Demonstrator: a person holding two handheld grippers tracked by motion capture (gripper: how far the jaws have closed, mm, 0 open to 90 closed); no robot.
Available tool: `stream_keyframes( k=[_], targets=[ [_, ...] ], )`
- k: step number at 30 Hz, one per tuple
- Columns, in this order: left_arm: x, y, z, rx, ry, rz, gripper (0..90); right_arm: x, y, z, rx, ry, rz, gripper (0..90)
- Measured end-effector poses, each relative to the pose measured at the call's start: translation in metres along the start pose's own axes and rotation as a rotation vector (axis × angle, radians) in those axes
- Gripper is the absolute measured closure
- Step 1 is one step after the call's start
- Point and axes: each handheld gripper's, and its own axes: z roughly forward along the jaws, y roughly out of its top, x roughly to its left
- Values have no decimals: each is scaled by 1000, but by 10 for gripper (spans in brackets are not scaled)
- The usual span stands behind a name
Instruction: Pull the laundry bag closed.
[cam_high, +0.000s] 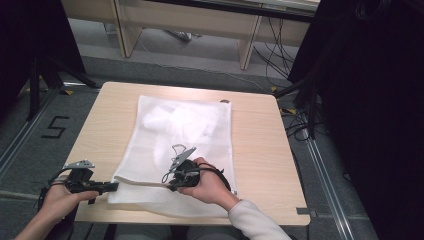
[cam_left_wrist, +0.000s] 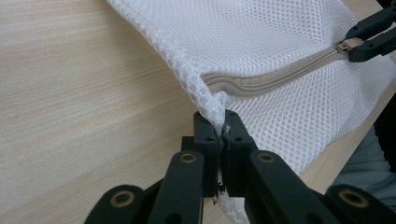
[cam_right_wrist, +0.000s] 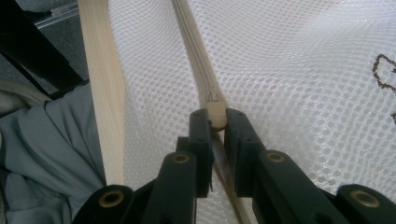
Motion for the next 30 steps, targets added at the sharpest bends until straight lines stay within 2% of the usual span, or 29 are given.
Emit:
stream_keyframes(
  k=[5, 9, 19, 20, 21, 23, 30],
  targets=[
    [0, 0, 0, -2, -1, -4, 860, 1, -2, -2, 1, -3, 21, 823],
    [0, 0, 0, 2, 4, 0, 860, 0, -2, -3, -2, 0, 2, 823],
    [0, 0, 0, -2, 4, -6, 860, 0, -4, -6, 16, -10, 26, 823],
    [0, 0, 0, -2, 5, -6, 860, -1, -5, -6, 6, -6, 11, 823],
    [0, 0, 0, -1, 6, -5, 860, -1, -6, -7, 13, -7, 29, 823],
    [0, 0, 0, 0, 5, -5, 860, -1, -6, -7, 5, -8, 17, 823],
    [0, 0, 1, -4, 9, -8, 859, -1, -8, -10, 10, -11, 26, 823]
  ],
)
